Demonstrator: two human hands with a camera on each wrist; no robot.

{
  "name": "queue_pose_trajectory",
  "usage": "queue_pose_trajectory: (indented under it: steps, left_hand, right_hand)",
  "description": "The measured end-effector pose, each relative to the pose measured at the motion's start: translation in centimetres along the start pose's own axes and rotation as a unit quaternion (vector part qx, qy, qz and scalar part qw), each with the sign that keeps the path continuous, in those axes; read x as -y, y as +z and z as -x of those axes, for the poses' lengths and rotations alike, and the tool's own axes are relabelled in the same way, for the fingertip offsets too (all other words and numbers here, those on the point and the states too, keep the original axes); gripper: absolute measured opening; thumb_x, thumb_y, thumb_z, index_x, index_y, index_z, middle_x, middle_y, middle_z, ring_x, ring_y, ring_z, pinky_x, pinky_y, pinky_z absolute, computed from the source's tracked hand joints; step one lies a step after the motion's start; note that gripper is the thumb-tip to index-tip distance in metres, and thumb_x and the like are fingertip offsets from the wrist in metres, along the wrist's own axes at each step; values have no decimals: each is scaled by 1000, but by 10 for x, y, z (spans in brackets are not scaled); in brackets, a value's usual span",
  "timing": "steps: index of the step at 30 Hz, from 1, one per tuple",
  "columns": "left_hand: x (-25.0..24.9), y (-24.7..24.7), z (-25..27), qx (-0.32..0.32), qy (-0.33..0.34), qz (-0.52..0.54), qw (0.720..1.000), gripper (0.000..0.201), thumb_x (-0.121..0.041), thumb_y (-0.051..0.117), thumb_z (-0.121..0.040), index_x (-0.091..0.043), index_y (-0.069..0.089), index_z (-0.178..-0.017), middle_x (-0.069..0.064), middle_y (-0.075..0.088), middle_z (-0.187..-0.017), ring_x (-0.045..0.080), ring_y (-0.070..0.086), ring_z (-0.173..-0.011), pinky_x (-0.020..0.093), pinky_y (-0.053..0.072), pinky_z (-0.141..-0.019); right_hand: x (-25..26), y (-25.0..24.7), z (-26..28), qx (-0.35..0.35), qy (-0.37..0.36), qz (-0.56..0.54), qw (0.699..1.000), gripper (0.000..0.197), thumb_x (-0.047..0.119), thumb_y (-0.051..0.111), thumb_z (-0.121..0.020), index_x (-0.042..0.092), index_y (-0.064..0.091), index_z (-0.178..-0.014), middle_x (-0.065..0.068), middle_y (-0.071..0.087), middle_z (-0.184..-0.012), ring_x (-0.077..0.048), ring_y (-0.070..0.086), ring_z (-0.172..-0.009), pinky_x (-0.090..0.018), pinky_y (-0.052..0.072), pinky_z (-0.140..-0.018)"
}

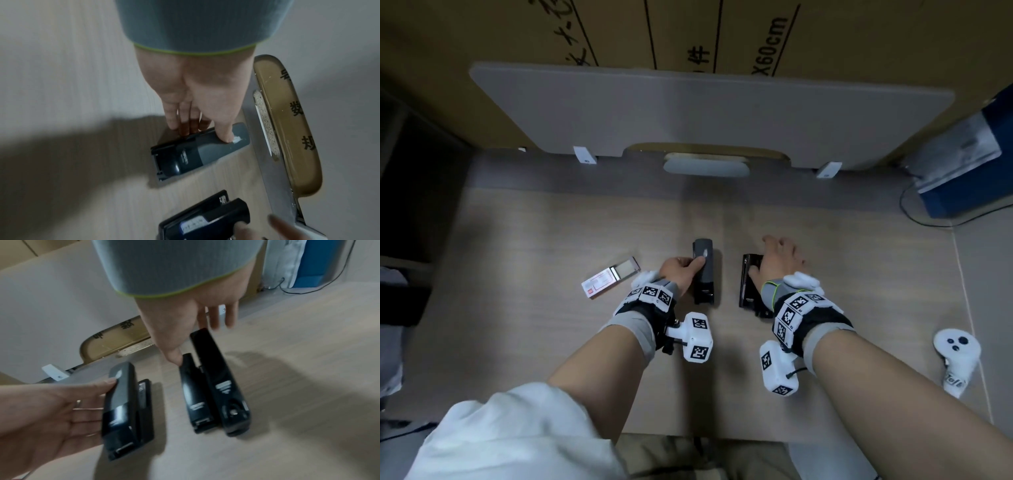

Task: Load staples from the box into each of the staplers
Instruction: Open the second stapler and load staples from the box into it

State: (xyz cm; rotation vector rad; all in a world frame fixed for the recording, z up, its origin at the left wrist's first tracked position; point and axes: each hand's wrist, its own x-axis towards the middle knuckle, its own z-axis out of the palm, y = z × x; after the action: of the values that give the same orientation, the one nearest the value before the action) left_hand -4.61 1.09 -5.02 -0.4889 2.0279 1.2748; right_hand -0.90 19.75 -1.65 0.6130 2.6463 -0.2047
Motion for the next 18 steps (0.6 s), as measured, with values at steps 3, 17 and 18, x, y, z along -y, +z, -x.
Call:
queue_pose_trajectory:
  steps: [3, 17, 18]
  left_hand:
    - [-1, 14, 6, -31, 6, 10, 999, 45, -39, 59, -95, -4, 66, -122, 13, 70, -116, 26, 67, -105, 29, 49, -92]
    - [-29, 20, 35, -154, 49, 64, 985, 43, -43, 58, -92, -13, 63, -122, 5, 66, -116, 24, 61, -108, 35, 46, -96]
    - [-33, 15, 37, -137, 60, 91, 985, 37, -43, 57, -93, -14, 65, -115, 5, 68, -110, 23, 62, -100, 35, 48, -91]
  right_hand:
    - [-14, 12, -5, 56, 68, -97, 991, 61, 22, 61, -87, 18, 33, -141, -18, 50, -129, -38, 53, -112, -43, 46, -90]
    - [-16, -59, -4, 40, -94, -81, 991, 51, 39, 63, -85, 11, 36, -118, -15, 65, -98, -38, 64, -85, -40, 52, -73]
    - [-6, -64, 0, 49, -122, -68, 989, 54, 42, 65, -83, 13, 36, -119, -13, 65, -98, -37, 65, -85, -39, 53, -74]
